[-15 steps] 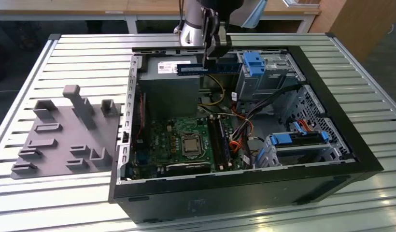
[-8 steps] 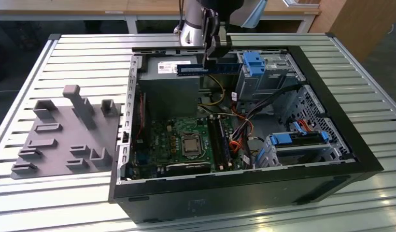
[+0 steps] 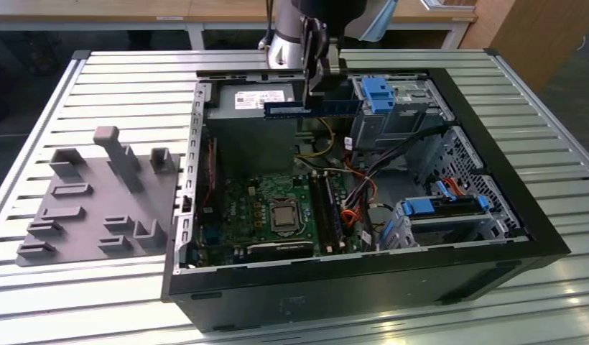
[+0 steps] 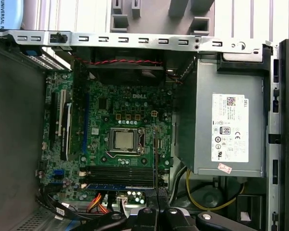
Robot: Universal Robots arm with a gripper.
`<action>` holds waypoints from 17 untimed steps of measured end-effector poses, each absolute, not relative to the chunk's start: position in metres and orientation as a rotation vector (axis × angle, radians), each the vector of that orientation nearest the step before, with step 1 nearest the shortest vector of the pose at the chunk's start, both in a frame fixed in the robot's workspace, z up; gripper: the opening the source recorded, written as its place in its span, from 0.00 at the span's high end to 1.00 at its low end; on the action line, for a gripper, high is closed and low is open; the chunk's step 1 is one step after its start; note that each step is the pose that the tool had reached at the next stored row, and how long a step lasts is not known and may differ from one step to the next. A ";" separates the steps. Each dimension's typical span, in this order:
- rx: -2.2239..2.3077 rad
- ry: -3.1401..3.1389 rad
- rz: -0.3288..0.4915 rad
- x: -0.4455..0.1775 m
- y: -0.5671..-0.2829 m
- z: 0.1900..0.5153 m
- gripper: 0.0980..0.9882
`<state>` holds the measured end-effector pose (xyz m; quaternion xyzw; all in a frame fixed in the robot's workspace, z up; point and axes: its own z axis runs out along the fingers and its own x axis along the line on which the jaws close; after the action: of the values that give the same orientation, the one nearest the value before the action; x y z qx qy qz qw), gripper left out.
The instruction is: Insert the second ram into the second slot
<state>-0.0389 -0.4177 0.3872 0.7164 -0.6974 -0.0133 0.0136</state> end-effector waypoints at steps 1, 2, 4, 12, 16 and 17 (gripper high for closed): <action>2.231 -2.172 -0.042 -0.039 -0.418 0.387 0.98; 2.231 -2.172 -0.041 -0.039 -0.418 0.387 0.98; 2.231 -2.172 -0.042 -0.039 -0.419 0.387 0.98; 2.231 -2.172 -0.041 -0.039 -0.425 0.387 0.98; 2.231 -2.172 -0.041 -0.039 -0.429 0.387 0.98; 2.231 -2.172 -0.041 -0.039 -0.430 0.387 0.98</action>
<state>-0.0389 -0.4297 0.3872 0.7164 -0.6974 -0.0132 0.0138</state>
